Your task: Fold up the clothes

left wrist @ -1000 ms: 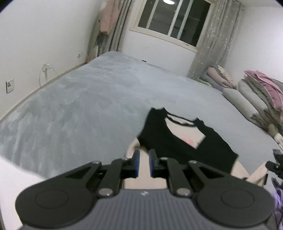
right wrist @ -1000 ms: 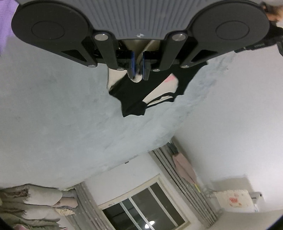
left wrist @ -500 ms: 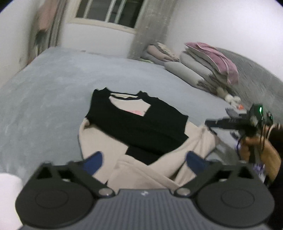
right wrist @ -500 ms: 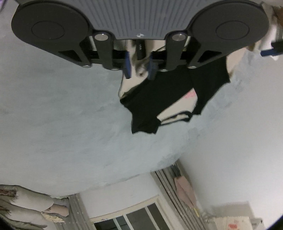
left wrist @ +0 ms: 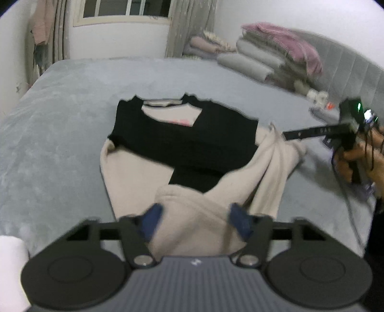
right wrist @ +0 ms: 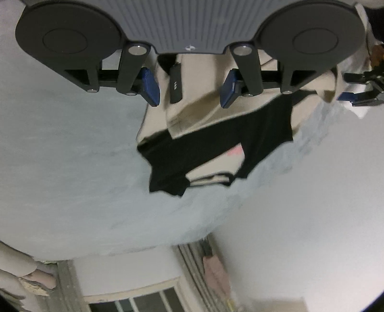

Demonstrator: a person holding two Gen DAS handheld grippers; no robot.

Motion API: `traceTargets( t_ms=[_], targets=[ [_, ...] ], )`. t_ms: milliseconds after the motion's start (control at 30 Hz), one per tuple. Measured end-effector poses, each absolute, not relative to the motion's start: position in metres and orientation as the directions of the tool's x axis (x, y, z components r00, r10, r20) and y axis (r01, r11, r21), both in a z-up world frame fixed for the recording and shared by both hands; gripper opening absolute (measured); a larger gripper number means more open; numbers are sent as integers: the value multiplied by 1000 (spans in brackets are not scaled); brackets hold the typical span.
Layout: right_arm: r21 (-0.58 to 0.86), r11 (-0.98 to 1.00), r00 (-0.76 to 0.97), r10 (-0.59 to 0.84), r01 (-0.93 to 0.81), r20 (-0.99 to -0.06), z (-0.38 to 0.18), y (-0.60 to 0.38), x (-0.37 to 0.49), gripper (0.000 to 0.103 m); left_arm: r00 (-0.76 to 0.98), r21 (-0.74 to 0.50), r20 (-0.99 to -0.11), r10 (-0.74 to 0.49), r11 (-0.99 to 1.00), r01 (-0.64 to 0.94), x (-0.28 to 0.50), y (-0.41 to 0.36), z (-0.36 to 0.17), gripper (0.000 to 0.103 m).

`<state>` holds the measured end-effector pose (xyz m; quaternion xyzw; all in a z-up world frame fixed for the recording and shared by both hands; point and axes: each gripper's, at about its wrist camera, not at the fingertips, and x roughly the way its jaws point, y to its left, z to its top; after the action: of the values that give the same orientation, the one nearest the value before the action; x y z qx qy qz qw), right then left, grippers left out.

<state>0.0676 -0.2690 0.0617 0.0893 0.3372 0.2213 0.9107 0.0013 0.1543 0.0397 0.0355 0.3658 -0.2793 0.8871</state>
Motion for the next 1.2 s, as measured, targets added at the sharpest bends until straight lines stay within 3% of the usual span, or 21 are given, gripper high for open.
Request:
traceTargets(
  t_ms=[33,67,100,133,200,467,500,600,667,700,733,800,933,1033,1100,1167,1200],
  targets=[
    [289,894,673,447,-341,-589,59,-265,69,55,581,-131,-672,-459,846,517,1,153,39,44],
    [271,900,674,435,-341,-597,57,-262,69,54,586,-121,-675,-448,851,512,1,153,38,34],
    [263,901,680,434,-346,-591,58,-261,68,45,591,-122,-672,-446,854,505,1,153,38,28],
    [264,897,686,441,-354,-578,61,-261,66,26,596,-131,-665,-450,856,500,1,155,39,27],
    [263,895,707,445,-359,-549,67,-262,62,12,605,-147,-656,-451,863,484,2,158,41,22],
    [262,899,715,438,-351,-545,66,-263,63,11,645,-246,-604,-468,879,408,10,178,48,18],
    [269,896,709,445,-355,-547,65,-263,64,14,648,-244,-603,-465,881,406,10,178,48,18],
    [291,887,687,462,-359,-561,59,-262,72,41,660,-258,-589,-467,882,394,12,180,49,18],
    [293,885,680,465,-361,-567,56,-259,76,42,670,-269,-577,-467,883,384,13,181,51,18],
    [288,886,679,464,-363,-569,55,-257,77,40,677,-281,-566,-471,882,379,15,183,52,18],
    [277,887,681,461,-369,-569,56,-253,78,27,683,-289,-556,-474,880,376,15,185,54,18],
    [265,894,697,448,-362,-560,59,-251,78,10,695,-304,-535,-480,877,371,15,188,57,18],
    [266,908,724,418,-322,-549,62,-254,78,10,678,-307,-544,-494,870,387,15,189,57,19],
    [255,921,721,389,-294,-573,57,-257,81,10,659,-289,-572,-488,872,395,13,187,54,44],
    [258,924,720,382,-283,-579,55,-258,82,10,649,-282,-567,-506,860,425,9,184,57,81],
    [256,924,723,382,-284,-576,56,-257,82,10,636,-265,-567,-524,847,461,5,178,59,97],
    [254,924,723,382,-286,-576,55,-256,82,10,632,-250,-573,-522,845,472,4,176,58,98]
  ],
)
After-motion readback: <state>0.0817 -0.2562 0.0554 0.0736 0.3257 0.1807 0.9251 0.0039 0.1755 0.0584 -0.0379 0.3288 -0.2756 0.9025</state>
